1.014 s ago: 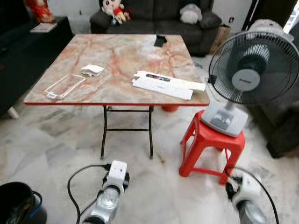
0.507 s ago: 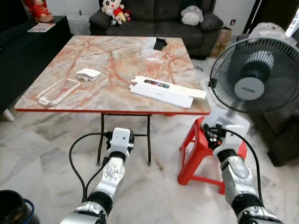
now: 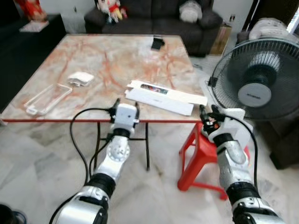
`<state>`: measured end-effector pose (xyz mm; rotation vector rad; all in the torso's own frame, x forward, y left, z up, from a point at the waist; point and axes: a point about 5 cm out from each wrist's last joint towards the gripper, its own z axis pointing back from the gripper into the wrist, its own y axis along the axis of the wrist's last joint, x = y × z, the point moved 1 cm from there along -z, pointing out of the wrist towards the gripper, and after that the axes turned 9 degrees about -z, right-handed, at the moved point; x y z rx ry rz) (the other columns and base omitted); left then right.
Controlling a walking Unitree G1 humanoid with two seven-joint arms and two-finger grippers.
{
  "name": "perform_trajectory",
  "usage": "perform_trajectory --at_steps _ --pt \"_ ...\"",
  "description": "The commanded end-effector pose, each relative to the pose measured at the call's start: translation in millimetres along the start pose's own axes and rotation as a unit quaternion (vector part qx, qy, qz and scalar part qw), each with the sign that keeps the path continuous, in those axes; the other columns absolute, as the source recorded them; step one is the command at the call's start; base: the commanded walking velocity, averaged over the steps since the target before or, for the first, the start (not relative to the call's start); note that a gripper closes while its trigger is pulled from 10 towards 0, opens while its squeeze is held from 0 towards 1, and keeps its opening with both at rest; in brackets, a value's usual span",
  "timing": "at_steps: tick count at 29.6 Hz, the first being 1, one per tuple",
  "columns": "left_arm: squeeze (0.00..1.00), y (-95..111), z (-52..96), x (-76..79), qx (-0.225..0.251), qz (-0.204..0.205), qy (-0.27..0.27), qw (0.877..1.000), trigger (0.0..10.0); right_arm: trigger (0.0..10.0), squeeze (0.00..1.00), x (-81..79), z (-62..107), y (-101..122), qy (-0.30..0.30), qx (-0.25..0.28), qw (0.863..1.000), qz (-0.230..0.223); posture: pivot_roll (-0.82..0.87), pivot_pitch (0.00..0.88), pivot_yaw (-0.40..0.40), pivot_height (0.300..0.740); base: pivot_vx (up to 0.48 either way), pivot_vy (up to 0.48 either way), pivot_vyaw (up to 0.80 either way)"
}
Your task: Picking trash to rubbish bin
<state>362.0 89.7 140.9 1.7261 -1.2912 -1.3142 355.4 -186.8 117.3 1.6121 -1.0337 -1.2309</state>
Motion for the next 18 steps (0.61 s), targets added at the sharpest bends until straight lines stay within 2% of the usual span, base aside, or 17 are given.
perform_trajectory --at_steps 1,7,8,9,14,15,16,17,18 --pt "0.0 1.0 -2.4 -7.5 0.008 -0.011 0.006 1.0 10.0 10.0 0.0 -11.2 -5.8 3.0 0.014 0.005 1.0 -0.006 -0.07 0.029 -0.066 0.74 0.48 0.0 0.0" --pt "0.0 -1.0 -0.5 -4.9 0.003 -0.011 0.0 1.0 10.0 10.0 0.0 -10.6 -5.5 2.3 0.012 0.002 1.0 -0.009 -0.07 0.031 -0.066 0.74 0.48 0.0 0.0" --pt "0.0 -1.0 -0.4 -4.6 0.003 -0.011 -0.001 1.0 10.0 10.0 0.11 -10.7 -5.5 2.2 0.013 0.001 1.0 -0.01 -0.07 0.031 -0.066 0.74 0.48 0.0 0.0" --pt "0.0 -1.3 -0.1 -4.2 0.002 -0.011 -0.001 1.0 10.0 10.0 1.0 -11.2 -5.4 1.8 0.017 -0.001 1.0 -0.013 -0.07 0.031 -0.066 0.74 0.48 0.0 0.0" --pt "0.0 0.2 -0.9 -4.4 0.005 -0.01 -0.001 1.0 10.0 10.0 1.0 -11.5 -5.3 2.1 0.015 -0.001 1.0 -0.013 -0.07 0.032 -0.066 0.74 0.48 0.0 0.0" --pt "0.0 0.6 -1.1 -4.5 0.005 -0.01 -0.001 1.0 10.0 10.0 0.89 -12.4 -5.3 2.1 0.015 -0.001 1.0 -0.013 -0.07 0.032 -0.066 0.74 0.48 0.0 0.0" --pt "0.0 1.0 -1.3 -4.6 0.006 -0.01 -0.001 1.0 10.0 10.0 0.89 -15.0 -5.5 1.7 0.021 -0.003 1.0 -0.011 -0.07 0.032 -0.066 0.74 0.48 0.0 0.0" --pt "0.0 1.1 -1.3 -4.7 0.007 -0.011 0.0 1.0 10.0 10.0 0.0 -16.4 -5.5 1.3 0.023 -0.004 1.0 -0.01 -0.07 0.033 -0.066 0.74 0.48 0.0 0.0" --pt "0.0 1.2 -1.2 -4.8 0.007 -0.011 0.0 1.0 10.0 10.0 0.0 -17.2 -5.4 1.0 0.024 -0.004 1.0 -0.009 -0.07 0.033 -0.066 0.74 0.48 0.0 0.0"
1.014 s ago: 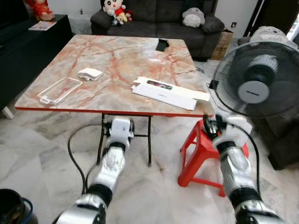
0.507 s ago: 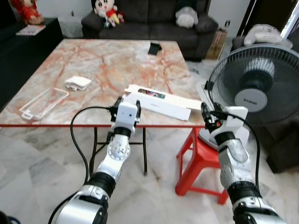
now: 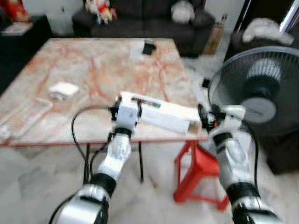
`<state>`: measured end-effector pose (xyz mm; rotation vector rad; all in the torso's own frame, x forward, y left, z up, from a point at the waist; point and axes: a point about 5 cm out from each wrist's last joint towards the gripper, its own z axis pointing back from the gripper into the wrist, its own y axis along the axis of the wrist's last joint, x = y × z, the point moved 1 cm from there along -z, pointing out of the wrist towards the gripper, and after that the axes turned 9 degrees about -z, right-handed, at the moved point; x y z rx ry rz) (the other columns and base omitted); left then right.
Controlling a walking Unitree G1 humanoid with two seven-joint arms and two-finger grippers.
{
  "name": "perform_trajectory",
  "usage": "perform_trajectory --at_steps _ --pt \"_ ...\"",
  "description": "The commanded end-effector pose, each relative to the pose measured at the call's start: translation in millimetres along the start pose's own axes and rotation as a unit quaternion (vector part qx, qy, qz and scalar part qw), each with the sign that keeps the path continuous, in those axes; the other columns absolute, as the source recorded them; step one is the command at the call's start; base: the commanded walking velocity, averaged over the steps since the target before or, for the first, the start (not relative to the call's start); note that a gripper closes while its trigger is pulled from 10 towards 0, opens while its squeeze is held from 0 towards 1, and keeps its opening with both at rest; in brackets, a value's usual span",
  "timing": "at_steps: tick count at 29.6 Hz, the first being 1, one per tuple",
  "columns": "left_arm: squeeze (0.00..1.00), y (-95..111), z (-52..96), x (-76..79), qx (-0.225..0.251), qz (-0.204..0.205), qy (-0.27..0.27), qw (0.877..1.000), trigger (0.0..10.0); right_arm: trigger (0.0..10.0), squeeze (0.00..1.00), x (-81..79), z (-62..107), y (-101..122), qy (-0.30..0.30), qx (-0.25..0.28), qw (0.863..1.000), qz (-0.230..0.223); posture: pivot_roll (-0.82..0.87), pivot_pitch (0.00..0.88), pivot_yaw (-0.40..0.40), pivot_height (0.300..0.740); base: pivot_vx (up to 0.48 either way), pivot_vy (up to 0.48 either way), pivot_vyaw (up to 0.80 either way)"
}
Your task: Picking trash to rubbish bin
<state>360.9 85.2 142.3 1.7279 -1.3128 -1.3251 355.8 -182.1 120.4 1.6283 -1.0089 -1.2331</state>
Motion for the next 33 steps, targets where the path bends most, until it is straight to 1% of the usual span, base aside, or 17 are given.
perform_trajectory --at_steps 1,6,9,10,12,14,19,24,28,33 --pt "0.0 -2 -1.2 -8.4 0.0 -0.011 0.008 1.0 10.0 10.0 0.0 -12.4 -4.0 -1 0.018 -0.002 1.0 0.0 -0.07 0.034 -0.067 0.74 0.48 0.0 0.0" --pt "0.0 -2 -1.0 -5.7 0.001 -0.012 0.001 1.0 10.0 10.0 0.0 -12.2 -1.9 -3 0.013 -0.005 1.0 -0.016 -0.07 0.035 -0.071 0.74 0.46 0.0 0.0" --pt "0.0 -1 -0.1 -1.5 0.007 -0.026 -0.015 1.0 10.0 10.0 0.0 -12.3 -0.1 -4 0.007 -0.006 1.0 -0.028 -0.07 0.035 -0.071 0.74 0.0 0.0 0.0" --pt "0.0 -1 0.7 1.6 0.007 -0.027 -0.024 0.999 10.0 10.0 0.0 -13.5 1.3 -6 -0.004 -0.005 0.999 -0.046 -0.07 0.035 -0.071 0.74 0.0 0.0 0.0" --pt "0.0 -1 1.2 2.4 0.007 -0.025 -0.025 0.999 10.0 10.0 0.0 -14.6 2.2 -7 -0.006 -0.004 0.999 -0.054 -0.08 0.033 -0.074 0.74 0.0 0.0 0.0" --pt "0.0 -1 2.0 5.2 0.006 -0.025 -0.029 0.999 10.0 10.0 0.0 -22.4 5.5 -11 -0.004 -0.005 0.998 -0.07 -0.08 0.03 -0.076 0.74 0.0 0.0 0.0" --pt "0.0 0 2.7 10.2 0.009 -0.034 -0.044 0.998 10.0 10.0 0.0 -29.4 10.7 -14 -0.002 -0.008 0.996 -0.087 -0.09 0.026 -0.079 0.74 0.0 0.0 0.0" --pt "0.0 -2 3.9 12.2 0.006 -0.035 -0.047 0.998 10.0 10.0 0.0 -26.6 15.8 -15 -0.015 -0.013 0.995 -0.101 -0.09 0.022 -0.084 0.74 0.0 0.0 0.0" --pt "0.0 -3 4.9 13.1 0.002 -0.045 -0.045 0.998 10.0 10.0 0.0 -24.1 18.9 -17 -0.019 -0.019 0.995 -0.099 -0.1 0.019 -0.086 0.74 0.0 0.0 0.0" --pt "0.0 -3 5.5 12.6 0.004 -0.046 -0.04 0.998 10.0 10.0 0.0 -22.0 17.5 -13 -0.018 -0.018 0.996 -0.09 -0.09 0.01 -0.089 0.74 0.0 -0.354 0.0"
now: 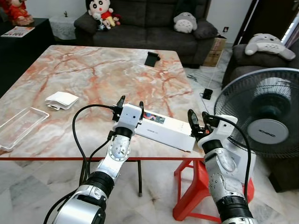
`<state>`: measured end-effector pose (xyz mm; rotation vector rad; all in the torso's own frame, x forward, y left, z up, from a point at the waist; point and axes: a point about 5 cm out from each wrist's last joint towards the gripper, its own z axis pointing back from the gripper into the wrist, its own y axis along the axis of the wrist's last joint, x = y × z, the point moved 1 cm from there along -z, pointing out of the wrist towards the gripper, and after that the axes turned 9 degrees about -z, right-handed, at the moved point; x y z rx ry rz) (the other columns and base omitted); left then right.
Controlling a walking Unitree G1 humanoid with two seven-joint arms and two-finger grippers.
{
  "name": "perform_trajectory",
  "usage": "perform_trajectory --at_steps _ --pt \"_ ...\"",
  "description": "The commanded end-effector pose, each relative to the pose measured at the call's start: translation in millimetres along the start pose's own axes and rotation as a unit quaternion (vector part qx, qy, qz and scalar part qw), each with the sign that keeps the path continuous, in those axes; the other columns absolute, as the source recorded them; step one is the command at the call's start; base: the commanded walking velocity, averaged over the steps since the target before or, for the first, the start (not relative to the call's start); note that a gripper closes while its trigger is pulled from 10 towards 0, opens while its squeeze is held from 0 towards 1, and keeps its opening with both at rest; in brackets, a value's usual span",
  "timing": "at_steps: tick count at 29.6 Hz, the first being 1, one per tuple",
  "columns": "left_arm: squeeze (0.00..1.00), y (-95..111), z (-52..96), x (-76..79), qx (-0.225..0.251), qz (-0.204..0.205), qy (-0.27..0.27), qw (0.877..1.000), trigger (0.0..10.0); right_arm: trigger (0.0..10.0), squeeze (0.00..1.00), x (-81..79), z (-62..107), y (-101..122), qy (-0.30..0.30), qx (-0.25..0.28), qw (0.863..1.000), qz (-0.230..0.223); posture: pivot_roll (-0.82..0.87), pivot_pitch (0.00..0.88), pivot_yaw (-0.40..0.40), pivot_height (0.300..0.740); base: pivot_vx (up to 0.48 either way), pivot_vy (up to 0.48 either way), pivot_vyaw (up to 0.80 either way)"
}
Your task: Picking trash to rubbish bin
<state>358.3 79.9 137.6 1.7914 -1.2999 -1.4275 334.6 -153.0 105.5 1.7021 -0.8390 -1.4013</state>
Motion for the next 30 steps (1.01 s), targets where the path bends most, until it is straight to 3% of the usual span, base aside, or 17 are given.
perform_trajectory --at_steps 1,8,25,30 --pt "0.0 -1 1.6 5.9 -0.006 -0.002 -0.01 1.0 10.0 10.0 0.0 2.7 -1.7 11 -0.002 0.011 1.0 0.01 -0.09 0.01 -0.089 0.74 0.0 -0.382 0.0" --pt "0.0 -1 0.7 2.4 -0.004 -0.002 -0.002 1.0 10.0 10.0 0.0 -0.5 -3.1 13 0.007 0.009 1.0 0.013 -0.09 0.005 -0.092 0.74 0.0 -0.363 0.0" --pt "0.0 -9 -5.8 -9.4 -0.024 -0.022 -0.001 0.999 10.0 10.0 0.0 -2.7 -0.7 -2 0.003 -0.031 0.999 -0.009 -0.09 0.007 -0.089 0.74 0.0 0.0 0.0" --pt "0.0 -18 -9.1 -19.3 -0.045 -0.065 -0.009 0.997 10.0 10.0 0.0 -4.0 -0.3 -7 -0.003 -0.042 0.999 -0.027 -0.1 0.007 -0.089 0.74 0.0 0.0 0.0"
